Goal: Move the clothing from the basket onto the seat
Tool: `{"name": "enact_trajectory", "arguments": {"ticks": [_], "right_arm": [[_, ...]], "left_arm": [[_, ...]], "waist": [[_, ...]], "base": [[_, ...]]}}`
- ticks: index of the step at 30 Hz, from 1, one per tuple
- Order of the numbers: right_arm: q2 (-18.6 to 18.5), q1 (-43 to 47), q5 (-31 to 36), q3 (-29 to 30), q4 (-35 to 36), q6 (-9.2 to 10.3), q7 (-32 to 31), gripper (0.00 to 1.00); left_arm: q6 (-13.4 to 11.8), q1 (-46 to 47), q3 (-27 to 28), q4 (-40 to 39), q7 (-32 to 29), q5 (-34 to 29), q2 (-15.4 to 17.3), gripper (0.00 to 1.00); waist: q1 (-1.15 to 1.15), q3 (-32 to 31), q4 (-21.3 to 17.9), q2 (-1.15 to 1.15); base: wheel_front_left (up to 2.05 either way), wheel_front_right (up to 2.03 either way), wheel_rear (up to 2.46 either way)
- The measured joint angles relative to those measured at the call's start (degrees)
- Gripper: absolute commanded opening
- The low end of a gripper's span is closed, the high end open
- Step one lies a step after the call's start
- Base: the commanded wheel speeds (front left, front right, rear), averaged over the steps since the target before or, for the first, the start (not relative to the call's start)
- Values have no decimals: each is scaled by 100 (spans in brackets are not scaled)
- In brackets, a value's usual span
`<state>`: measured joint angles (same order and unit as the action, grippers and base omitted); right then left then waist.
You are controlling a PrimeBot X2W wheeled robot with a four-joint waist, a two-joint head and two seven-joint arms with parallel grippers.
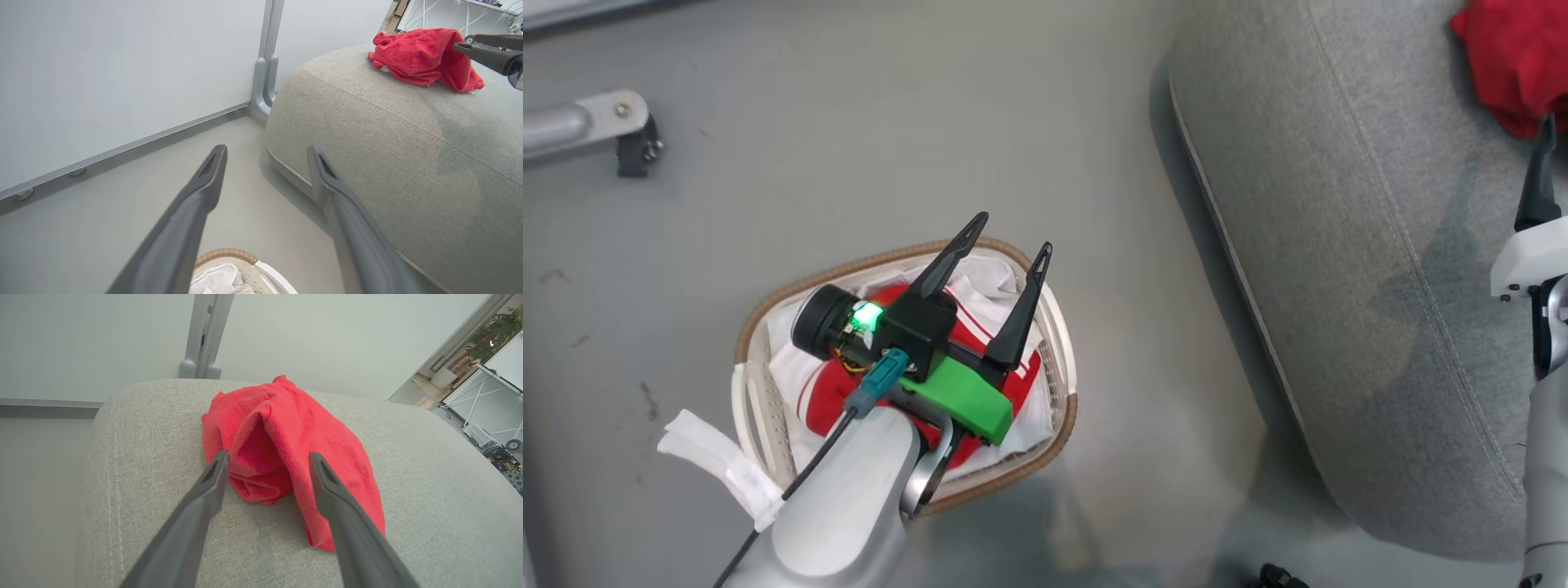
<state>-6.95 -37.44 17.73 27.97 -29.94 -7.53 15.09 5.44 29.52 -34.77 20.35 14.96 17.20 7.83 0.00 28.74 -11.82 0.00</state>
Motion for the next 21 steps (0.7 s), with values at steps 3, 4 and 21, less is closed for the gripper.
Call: {"name": "enact_trajectory", "arguments": {"ticks": [3, 4, 21], "right_arm": [[-104, 35, -9, -120, 38, 0, 0, 100], [-126, 34, -11, -178, 49, 0, 0, 100], [323, 310, -557, -1196, 129, 0, 0, 100]], "left_arm": [[1, -192, 218, -48, 3, 19, -74, 100], [2, -271, 300, -63, 7, 21, -110, 100], [-9, -1410, 2138, -177, 18, -14, -367, 100]], "waist": [[0, -226, 68, 0], [0, -313, 96, 0], [0, -1761, 779, 0]], "base": [[0, 0, 0], [0, 0, 0], [0, 0, 0]]}}
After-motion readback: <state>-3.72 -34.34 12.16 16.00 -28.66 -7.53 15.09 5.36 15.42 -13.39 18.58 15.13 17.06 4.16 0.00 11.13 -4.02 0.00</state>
